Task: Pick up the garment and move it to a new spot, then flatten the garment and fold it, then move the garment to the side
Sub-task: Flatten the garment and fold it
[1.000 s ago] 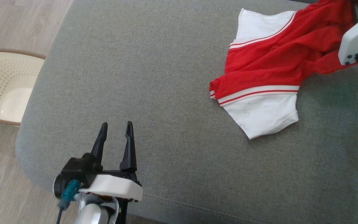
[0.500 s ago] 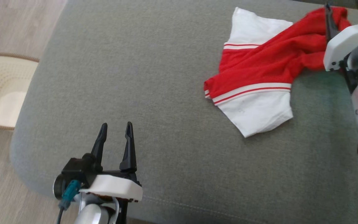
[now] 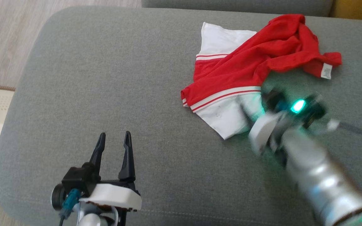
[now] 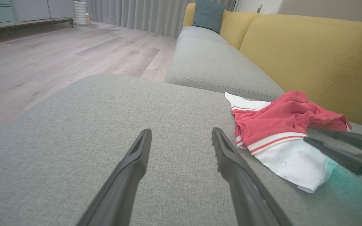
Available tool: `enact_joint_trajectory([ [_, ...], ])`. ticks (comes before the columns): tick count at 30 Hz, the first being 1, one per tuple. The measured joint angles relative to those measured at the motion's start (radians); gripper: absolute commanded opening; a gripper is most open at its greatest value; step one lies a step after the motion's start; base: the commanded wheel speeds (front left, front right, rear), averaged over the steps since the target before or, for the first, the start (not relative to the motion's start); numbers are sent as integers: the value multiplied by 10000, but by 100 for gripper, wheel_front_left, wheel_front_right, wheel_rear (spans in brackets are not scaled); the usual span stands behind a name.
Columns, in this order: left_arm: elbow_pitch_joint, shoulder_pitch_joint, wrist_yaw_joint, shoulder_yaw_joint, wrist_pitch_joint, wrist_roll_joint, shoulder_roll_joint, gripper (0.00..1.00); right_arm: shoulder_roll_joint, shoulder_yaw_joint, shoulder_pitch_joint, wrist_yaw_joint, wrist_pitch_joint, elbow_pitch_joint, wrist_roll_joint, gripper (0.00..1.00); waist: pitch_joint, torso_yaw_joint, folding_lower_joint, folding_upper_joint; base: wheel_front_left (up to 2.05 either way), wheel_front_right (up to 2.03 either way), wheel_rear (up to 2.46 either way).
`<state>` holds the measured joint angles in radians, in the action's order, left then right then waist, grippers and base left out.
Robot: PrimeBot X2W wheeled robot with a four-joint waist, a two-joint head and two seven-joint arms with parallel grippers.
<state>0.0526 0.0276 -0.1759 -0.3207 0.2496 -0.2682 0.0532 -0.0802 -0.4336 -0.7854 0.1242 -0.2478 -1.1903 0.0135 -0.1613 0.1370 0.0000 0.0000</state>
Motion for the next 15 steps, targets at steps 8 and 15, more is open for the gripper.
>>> enact_joint_trajectory([
  [8, 0, 131, 4, 48, 0, 31, 0, 100, -351, -3544, 2019, 0, 33, 2226, -1778, 100, 165, -60, 0, 0, 0, 0, 0],
  [15, -17, 131, 13, 52, 0, 31, 0, 100, -1764, -4635, 1777, 0, 767, 3517, -1379, 100, 89, -22, 0, 0, 0, 0, 0],
])
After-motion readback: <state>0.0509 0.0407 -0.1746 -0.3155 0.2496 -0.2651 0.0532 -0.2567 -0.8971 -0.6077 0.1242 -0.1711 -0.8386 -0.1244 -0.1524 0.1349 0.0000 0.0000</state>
